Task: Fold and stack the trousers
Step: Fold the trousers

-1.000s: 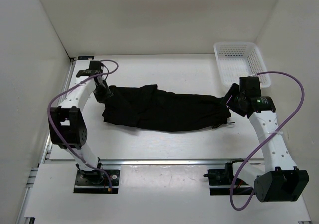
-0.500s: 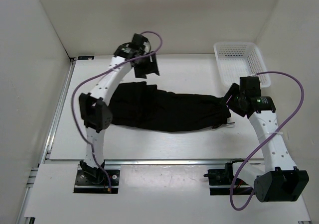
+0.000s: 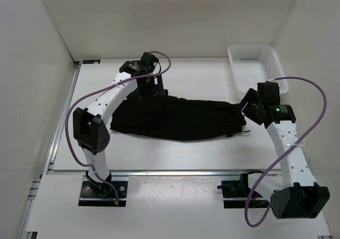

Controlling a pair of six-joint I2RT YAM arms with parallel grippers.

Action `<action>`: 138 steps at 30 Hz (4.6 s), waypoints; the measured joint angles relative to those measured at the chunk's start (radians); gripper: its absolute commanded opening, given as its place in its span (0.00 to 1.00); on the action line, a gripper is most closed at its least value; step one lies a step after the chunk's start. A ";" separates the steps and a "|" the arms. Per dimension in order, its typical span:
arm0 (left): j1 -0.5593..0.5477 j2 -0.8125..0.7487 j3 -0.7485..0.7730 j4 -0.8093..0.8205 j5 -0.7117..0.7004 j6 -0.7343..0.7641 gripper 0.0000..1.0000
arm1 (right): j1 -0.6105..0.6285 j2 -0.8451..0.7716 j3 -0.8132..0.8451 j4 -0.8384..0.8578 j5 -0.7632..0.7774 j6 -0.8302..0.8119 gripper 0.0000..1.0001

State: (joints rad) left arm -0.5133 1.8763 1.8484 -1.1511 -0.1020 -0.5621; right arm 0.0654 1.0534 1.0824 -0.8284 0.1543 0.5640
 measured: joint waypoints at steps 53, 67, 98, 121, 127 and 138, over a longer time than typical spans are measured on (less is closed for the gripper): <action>0.023 0.021 0.030 -0.026 -0.100 0.056 0.96 | -0.009 -0.039 -0.039 0.006 0.000 -0.022 0.72; 0.458 0.032 -0.400 0.192 0.046 0.158 0.97 | -0.009 -0.031 -0.039 0.006 -0.001 -0.026 0.72; 0.211 -0.180 -0.016 0.038 -0.088 0.073 0.10 | -0.009 -0.028 -0.024 0.005 -0.011 -0.023 0.72; -0.393 0.307 0.552 -0.026 -0.024 -0.179 1.00 | -0.019 -0.108 0.039 -0.095 0.050 -0.049 0.73; -0.381 0.328 0.575 -0.034 0.035 -0.152 0.99 | -0.019 -0.124 0.050 -0.114 0.056 -0.065 0.63; -0.144 -0.036 0.134 0.036 -0.015 -0.070 0.15 | 0.233 0.076 0.071 0.007 -0.100 -0.099 0.00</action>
State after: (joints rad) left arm -0.6571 1.8404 1.9823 -1.1152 -0.1169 -0.6323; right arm 0.2985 1.1297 1.1530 -0.8211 0.0540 0.4648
